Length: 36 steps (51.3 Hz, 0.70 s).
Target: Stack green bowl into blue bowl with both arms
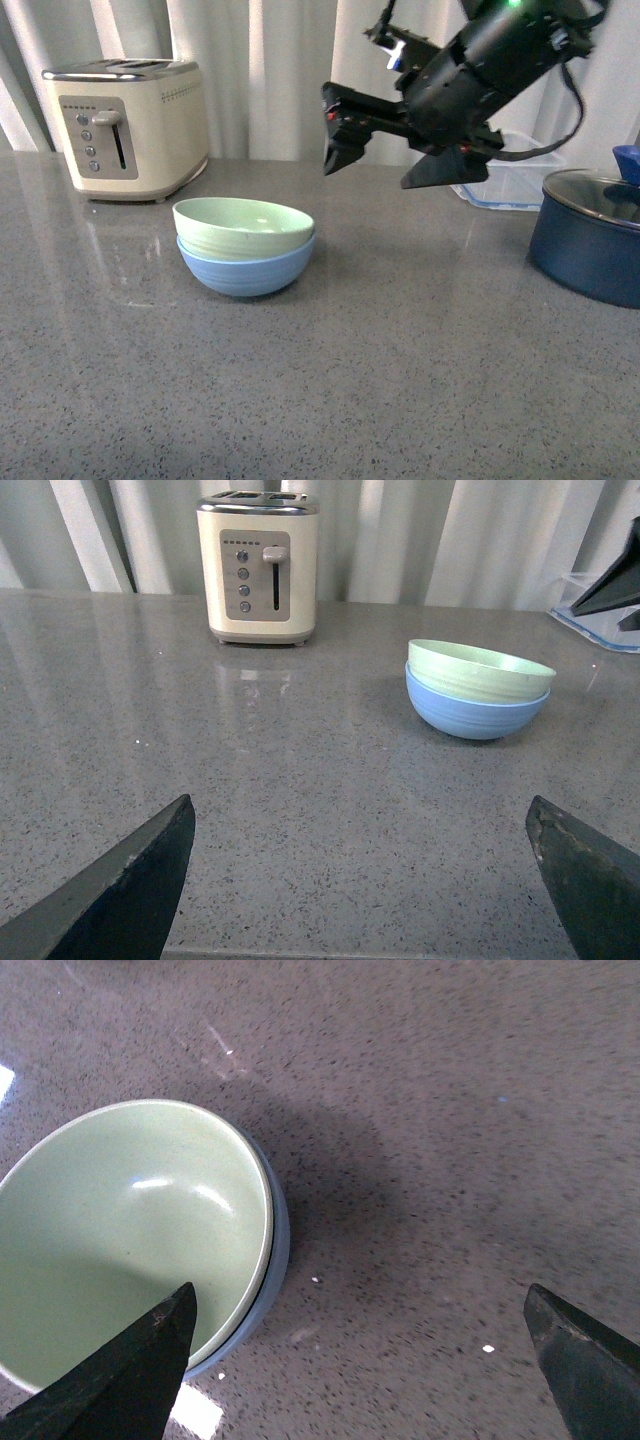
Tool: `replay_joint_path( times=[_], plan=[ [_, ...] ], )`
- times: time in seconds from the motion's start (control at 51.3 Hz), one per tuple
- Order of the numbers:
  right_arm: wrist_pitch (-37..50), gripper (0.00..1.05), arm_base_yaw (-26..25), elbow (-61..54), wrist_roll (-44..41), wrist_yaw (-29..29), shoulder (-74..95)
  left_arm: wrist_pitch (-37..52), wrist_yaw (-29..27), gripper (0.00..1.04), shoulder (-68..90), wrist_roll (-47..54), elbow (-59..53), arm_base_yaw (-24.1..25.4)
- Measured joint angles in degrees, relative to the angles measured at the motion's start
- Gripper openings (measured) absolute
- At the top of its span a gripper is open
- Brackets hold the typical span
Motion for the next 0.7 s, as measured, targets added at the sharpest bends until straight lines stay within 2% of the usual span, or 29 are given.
replay_joint_path(
  times=[0.098, 0.254, 0.39, 0.585, 0.702],
  plan=[
    [1.25, 0.95, -2.14, -4.33, 0.02, -0.26, -4.2, 0.0, 0.0, 0.98, 0.0, 0.0, 0.0, 0.0],
    [4.31, 0.95, -8.37, -16.09, 0.15, -0.2, -15.26, 0.0, 0.0, 0.98, 0.0, 0.0, 0.0, 0.0],
    [6.62, 0.95, -14.32, -30.18, 0.13, -0.22, -28.46, 0.0, 0.0, 0.98, 0.0, 0.0, 0.02, 0.0],
    [6.78, 0.95, -17.77, -45.53, -0.83, 0.79, -43.93, 0.0, 0.0, 0.98, 0.0, 0.0, 0.0, 0.0],
    [6.01, 0.95, -18.6, -50.84, -1.25, 1.75, -50.62, 0.0, 0.0, 0.98, 0.0, 0.0, 0.0, 0.0]
  ],
)
